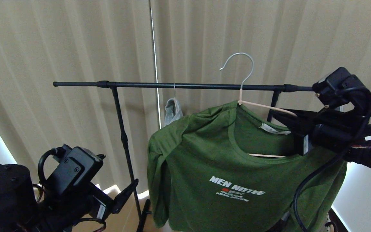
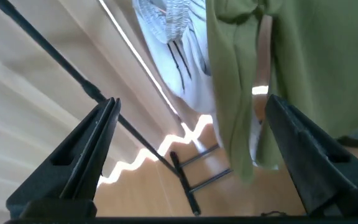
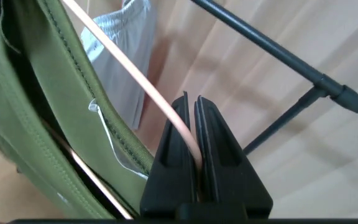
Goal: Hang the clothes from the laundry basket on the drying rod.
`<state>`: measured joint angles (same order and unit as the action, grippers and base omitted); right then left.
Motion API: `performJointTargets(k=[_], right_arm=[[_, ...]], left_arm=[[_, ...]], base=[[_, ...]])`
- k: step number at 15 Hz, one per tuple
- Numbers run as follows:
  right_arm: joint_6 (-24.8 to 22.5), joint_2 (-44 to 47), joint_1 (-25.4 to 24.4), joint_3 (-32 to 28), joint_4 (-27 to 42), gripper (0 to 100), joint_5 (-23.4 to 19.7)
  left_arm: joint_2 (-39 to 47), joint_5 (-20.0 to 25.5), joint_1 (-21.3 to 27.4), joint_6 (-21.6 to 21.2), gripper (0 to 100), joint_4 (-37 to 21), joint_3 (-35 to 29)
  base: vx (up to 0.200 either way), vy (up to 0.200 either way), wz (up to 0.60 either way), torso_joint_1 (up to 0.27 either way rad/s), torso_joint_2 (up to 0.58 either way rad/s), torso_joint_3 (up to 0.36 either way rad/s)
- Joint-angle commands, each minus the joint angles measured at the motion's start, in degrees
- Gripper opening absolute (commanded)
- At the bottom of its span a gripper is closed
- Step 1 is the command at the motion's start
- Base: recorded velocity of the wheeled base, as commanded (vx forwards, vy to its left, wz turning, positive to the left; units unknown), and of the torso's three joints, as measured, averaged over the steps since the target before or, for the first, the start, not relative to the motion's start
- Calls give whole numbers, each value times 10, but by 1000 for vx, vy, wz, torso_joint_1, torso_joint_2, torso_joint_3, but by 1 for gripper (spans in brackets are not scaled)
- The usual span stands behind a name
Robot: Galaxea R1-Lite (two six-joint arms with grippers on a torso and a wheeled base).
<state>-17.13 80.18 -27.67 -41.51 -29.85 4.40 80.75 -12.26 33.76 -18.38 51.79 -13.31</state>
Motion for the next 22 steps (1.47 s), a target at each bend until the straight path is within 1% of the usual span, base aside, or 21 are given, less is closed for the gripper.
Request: performJointTargets(k=[1,2,3,5,7,8,10,11,14,17,18,20,22], right_arm=[[-1,-16,0,1,-6,0,-17],[0,-18,-1,1,-6,0,-24],[-1,-26,-1,3,-6,0,-45],[0,-34,-3,9,-6,0,-52],[-1,-38,-3,13,-6,0,-59],[-1,-46,-4,15,-6,0,-60],[-1,-47,-3,18,-6,0,-59],[-1,-46,0,18,-6,0,-57],[-3,-43,29,17,-6,0,-55],[-4,-39,54,16,-5,0,-54],[-4,-39,55,15,-5,0,-53],[-4,-39,55,14,-5,0,-54],[-4,-39,55,13,-5,0,-54]], left_arm=[[34,2,-3,9,100,1,-15],[38,5,-4,12,100,1,-21],[48,20,-4,25,100,1,-34],[59,38,-6,32,100,2,-42],[68,42,-18,31,100,16,-41],[75,42,-20,31,0,31,-37],[78,40,-24,27,0,42,-28],[77,39,-34,27,0,42,-22],[61,38,-94,17,0,53,2],[42,39,-162,-31,0,69,37],[39,39,-178,-39,0,77,43],[31,39,-186,-39,0,81,44],[13,41,-183,-38,0,81,48]], base=[[0,0,0,0,0,0],[0,0,0,0,0,0],[0,0,0,0,0,0],[0,0,0,0,0,0],[0,0,0,0,0,0],[0,0,0,0,0,0],[0,0,0,0,0,0],[0,0,0,0,0,0],[0,0,0,0,0,0],[0,0,0,0,0,0],[0,0,0,0,0,0],[0,0,0,0,0,0],[0,0,0,0,0,0]])
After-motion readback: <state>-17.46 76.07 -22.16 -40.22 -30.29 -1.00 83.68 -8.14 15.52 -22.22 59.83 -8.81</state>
